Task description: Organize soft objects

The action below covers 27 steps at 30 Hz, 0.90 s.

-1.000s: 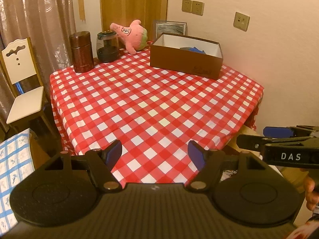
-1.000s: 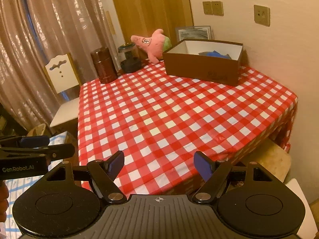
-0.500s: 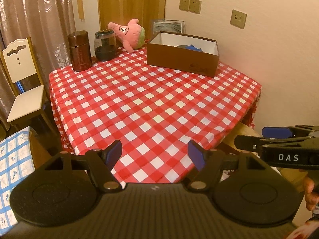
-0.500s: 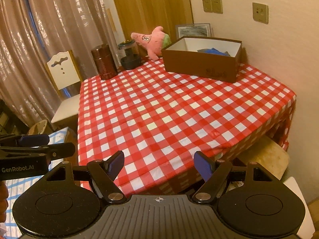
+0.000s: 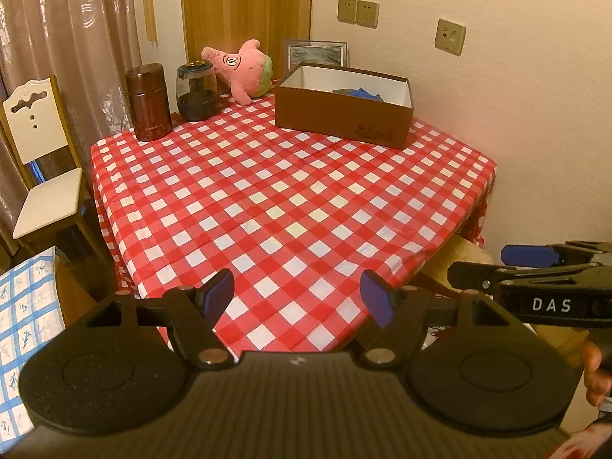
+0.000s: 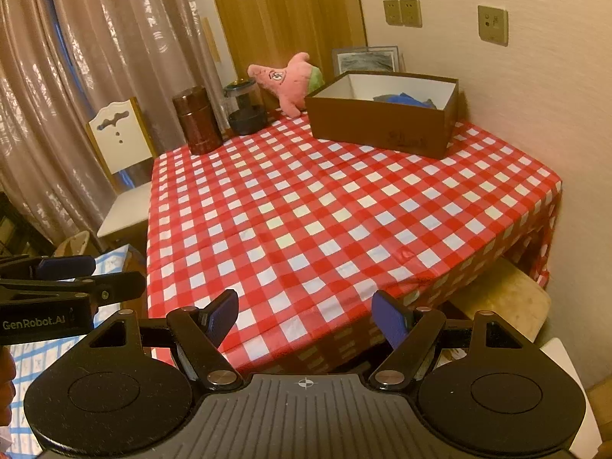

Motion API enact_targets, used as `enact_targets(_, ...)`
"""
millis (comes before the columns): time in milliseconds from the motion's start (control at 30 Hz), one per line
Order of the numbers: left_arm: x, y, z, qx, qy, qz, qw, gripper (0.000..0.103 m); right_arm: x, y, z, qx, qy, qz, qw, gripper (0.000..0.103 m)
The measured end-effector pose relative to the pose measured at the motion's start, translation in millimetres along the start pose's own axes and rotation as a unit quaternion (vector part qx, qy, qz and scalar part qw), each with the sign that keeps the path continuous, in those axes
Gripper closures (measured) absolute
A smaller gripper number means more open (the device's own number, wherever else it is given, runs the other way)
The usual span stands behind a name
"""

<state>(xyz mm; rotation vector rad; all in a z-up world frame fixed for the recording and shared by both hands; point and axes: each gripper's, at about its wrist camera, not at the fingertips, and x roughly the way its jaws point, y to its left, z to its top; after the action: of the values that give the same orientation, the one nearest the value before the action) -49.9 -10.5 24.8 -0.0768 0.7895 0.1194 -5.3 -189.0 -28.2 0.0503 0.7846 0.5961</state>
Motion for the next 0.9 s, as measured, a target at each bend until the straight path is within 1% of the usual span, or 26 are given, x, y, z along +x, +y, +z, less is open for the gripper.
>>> enact_targets(900, -5.5, -7.9, -1.4, 0.001, -0.004, -0.003, 1.0000, 0.032, -10.7, -4.6, -1.4, 0.001, -0.001, -0.002, 1.000, 0.027)
